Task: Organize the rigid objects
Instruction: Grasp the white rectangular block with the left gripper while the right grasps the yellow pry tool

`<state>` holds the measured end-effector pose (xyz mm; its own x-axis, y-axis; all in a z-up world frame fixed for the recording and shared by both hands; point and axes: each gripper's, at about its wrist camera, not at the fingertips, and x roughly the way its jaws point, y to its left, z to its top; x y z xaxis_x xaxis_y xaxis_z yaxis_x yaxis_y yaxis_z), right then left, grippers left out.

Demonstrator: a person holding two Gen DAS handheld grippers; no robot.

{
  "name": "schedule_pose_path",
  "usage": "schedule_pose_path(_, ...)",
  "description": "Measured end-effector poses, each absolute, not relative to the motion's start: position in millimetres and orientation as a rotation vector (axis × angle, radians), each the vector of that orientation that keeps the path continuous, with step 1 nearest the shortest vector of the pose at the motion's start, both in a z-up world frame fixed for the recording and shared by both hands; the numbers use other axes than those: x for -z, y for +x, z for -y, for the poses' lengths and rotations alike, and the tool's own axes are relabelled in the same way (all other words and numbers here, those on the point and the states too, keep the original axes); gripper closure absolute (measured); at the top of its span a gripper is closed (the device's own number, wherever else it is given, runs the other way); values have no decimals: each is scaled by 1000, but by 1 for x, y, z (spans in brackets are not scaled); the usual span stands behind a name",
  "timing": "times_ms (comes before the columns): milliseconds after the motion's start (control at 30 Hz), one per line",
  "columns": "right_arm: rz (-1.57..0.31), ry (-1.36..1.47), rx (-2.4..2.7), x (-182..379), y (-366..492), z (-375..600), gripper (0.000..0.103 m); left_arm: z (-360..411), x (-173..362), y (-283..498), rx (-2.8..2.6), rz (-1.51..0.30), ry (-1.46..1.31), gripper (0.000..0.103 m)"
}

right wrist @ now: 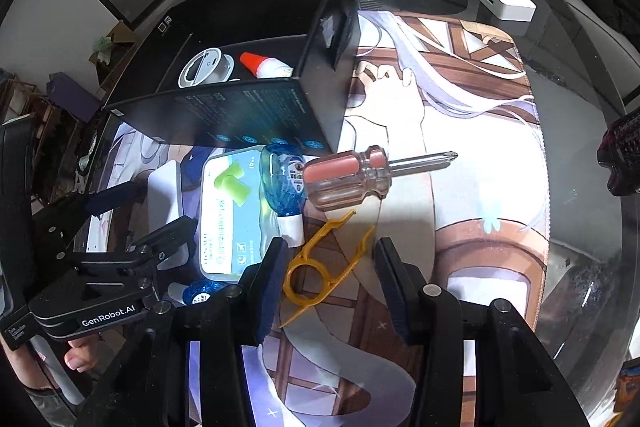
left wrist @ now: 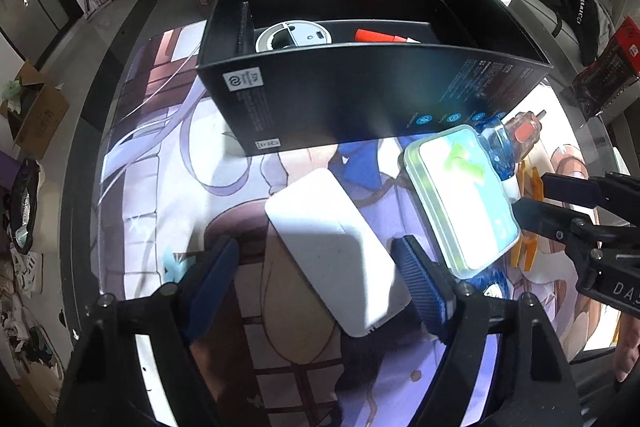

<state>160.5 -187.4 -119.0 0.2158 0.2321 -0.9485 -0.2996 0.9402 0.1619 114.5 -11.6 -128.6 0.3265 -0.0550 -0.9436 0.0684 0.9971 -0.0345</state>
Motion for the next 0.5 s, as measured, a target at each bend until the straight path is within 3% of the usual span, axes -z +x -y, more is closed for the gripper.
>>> schedule_pose_path(133, -1301, -120, -386, 120, 153, 173, 57, 8, 122, 108, 105, -1229, 34, 64)
schedule_pose_path(367, -1279, -212, -358, 125, 144, 168, 58, 8, 119, 103, 119, -1234, 44, 65)
schedule_pose_path(500, -1260, -223, -343, 125, 142, 172, 59, 7, 119, 105, 122, -1236, 11, 59)
